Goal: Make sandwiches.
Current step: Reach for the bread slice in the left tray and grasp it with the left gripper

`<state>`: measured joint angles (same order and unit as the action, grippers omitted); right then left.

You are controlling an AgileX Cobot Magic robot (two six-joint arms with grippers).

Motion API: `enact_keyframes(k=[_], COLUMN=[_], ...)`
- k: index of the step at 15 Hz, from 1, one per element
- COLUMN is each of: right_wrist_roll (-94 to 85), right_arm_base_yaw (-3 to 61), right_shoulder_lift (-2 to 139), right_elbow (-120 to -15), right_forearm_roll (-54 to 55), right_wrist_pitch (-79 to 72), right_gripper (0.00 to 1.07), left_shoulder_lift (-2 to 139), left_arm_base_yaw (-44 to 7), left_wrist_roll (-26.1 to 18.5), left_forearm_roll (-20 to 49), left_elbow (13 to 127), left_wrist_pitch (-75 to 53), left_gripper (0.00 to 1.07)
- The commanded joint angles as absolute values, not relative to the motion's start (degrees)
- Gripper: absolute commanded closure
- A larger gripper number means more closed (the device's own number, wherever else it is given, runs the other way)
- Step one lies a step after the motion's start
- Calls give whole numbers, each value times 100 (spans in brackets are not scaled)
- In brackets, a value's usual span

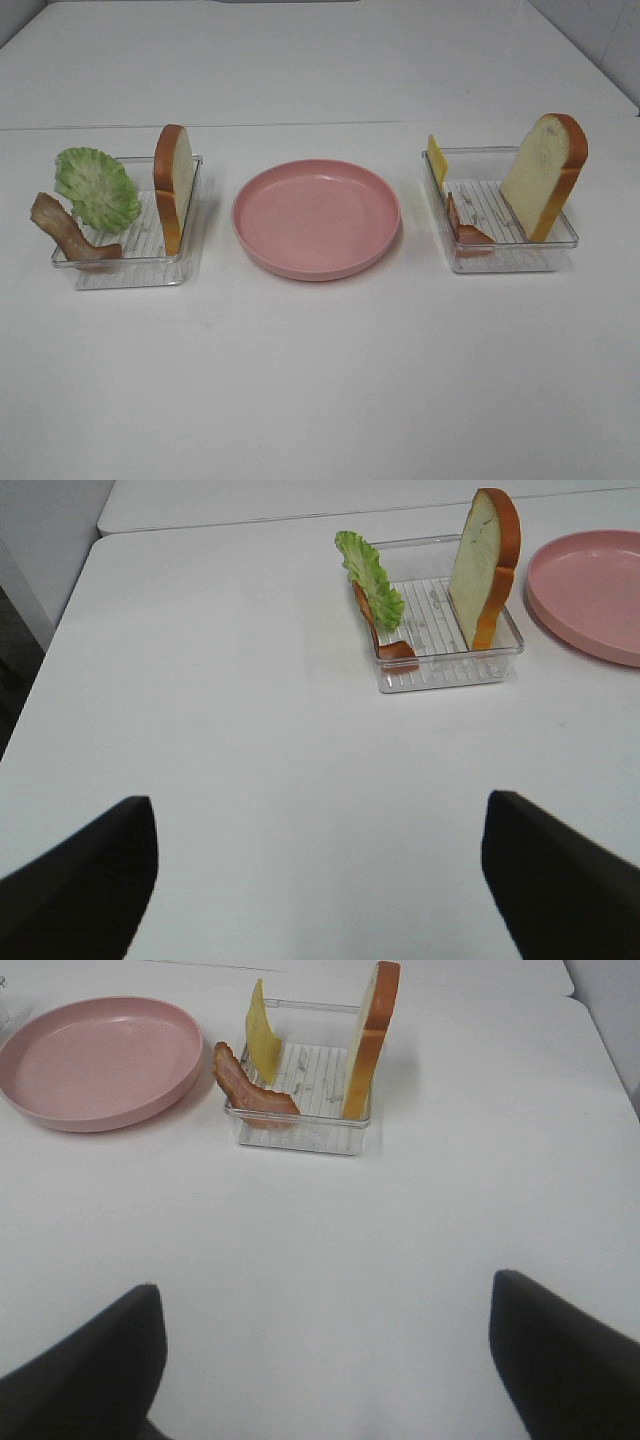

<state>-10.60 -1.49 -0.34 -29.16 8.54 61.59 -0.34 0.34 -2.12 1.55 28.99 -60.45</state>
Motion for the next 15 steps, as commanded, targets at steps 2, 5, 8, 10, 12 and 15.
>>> enact_keyframes(k=[2, 5, 8, 10, 12, 15], right_wrist_roll=[-1066, -1066, -1066, -1066, -1066, -1066], right_arm_base_yaw=[-195, -195, -195, -195, -195, -195], right_shoulder_lift=[-115, -115, -115, -115, -115, -115], right_elbow=[-2905, -2905, -2905, -2905, -2905, -2905], right_forearm_roll=[854, 854, 854, 854, 854, 854], right_wrist_pitch=[6125, 6125, 6125, 6125, 6125, 6125], right_gripper=[24, 24, 24, 24, 24, 24], left_shoulder_lift=[-143, -143, -143, -143, -143, -143], left_arm_base_yaw=[40, 40, 40, 40, 40, 40], left_wrist_roll=[-201, -201, -201, -201, -201, -201], left_forearm_roll=[212, 212, 212, 212, 212, 212], left_elbow=[2865, 2865, 2865, 2865, 2865, 2865], left_wrist_pitch=[-5987, -5987, -5987, -5987, -5987, -5987], left_gripper=[23, 23, 23, 23, 23, 23])
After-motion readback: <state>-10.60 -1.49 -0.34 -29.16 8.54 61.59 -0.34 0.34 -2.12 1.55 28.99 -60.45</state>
